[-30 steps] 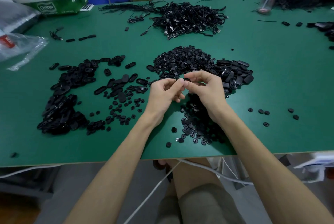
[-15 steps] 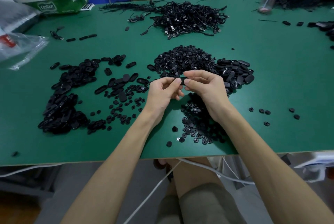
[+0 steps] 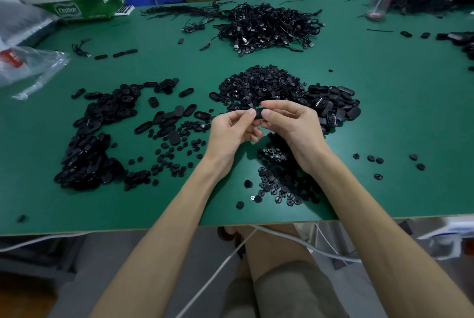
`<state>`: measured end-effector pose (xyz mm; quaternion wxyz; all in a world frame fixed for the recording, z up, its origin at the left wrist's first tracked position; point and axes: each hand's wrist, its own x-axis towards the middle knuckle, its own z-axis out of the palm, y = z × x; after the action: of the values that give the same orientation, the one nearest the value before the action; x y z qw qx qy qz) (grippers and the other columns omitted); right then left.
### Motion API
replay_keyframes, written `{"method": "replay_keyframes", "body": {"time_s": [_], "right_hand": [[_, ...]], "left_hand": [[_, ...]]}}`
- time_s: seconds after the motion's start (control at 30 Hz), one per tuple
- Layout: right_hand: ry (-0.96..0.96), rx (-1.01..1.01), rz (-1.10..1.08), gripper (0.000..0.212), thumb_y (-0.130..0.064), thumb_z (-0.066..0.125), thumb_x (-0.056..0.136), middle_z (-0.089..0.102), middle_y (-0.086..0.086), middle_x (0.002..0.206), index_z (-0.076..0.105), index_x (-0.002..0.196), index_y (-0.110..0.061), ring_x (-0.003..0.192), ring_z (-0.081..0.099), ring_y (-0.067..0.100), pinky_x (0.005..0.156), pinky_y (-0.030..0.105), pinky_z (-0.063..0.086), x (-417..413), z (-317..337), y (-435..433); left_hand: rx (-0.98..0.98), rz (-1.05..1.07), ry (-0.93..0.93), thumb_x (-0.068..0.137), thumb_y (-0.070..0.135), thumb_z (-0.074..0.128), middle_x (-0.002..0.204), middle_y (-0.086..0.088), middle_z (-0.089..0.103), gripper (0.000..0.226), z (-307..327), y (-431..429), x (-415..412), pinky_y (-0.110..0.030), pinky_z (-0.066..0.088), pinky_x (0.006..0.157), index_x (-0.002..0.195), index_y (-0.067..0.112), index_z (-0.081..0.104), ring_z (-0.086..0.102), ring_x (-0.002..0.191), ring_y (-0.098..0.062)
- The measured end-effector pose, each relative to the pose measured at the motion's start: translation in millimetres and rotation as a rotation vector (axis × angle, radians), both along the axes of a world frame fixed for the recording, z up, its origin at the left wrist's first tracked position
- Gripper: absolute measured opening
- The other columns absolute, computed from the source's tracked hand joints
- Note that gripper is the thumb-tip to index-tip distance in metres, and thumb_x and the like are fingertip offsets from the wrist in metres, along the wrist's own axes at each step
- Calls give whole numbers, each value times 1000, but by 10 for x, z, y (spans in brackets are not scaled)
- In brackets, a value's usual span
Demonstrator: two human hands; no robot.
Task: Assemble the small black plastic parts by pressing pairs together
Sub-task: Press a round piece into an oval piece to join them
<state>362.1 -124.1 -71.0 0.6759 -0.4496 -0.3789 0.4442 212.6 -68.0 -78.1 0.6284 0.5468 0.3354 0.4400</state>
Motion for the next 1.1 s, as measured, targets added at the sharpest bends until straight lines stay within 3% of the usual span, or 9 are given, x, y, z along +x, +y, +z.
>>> {"method": "replay_keyframes", "body": {"time_s": [0.23,0.57,0.73,0.87,1.0,1.1], "right_hand": [[52,-1,12,16,0,73,90,75,21,102,76,107,0,93,74,30,86,29,58,-6,-4,9],[53,10,-5,13,1,74,90,77,12,93,77,102,-2,89,74,24,87,28,58,-7,-16,21],[30,20,2,12,1,76,88,77,10,89,77,100,-4,84,74,21,85,28,58,-7,-16,17],[-77,30,-60,13,-3,79,86,77,4,87,78,97,-9,83,75,20,84,29,57,-7,-24,27],[-122,39,-67,14,-6,82,83,78,4,89,78,95,-13,83,73,19,84,28,57,-4,-26,26],[-131,35,-54,16,-3,82,83,77,6,89,76,97,-9,83,73,21,86,31,58,-12,-21,28]], "left_hand": [[-2,28,2,102,14,64,94,-26,74,21,-4,-1,4,-27,54,61,106,-5,73,66,67,-18],[2,48,3,101,23,67,89,-18,73,30,3,-7,14,-28,55,58,103,-6,73,66,64,-19],[27,45,40,97,15,72,81,-8,73,18,-3,-13,7,-26,55,57,102,-2,73,65,62,-17],[18,38,38,98,13,69,95,-19,76,21,19,-30,20,-28,57,61,109,-5,72,68,66,-19],[51,93,36,95,13,74,110,-21,71,28,36,-55,17,-31,61,66,117,-3,65,74,79,-23],[138,148,70,94,11,75,109,-19,69,24,21,-52,8,-32,61,65,112,-1,66,75,85,-23]]}}
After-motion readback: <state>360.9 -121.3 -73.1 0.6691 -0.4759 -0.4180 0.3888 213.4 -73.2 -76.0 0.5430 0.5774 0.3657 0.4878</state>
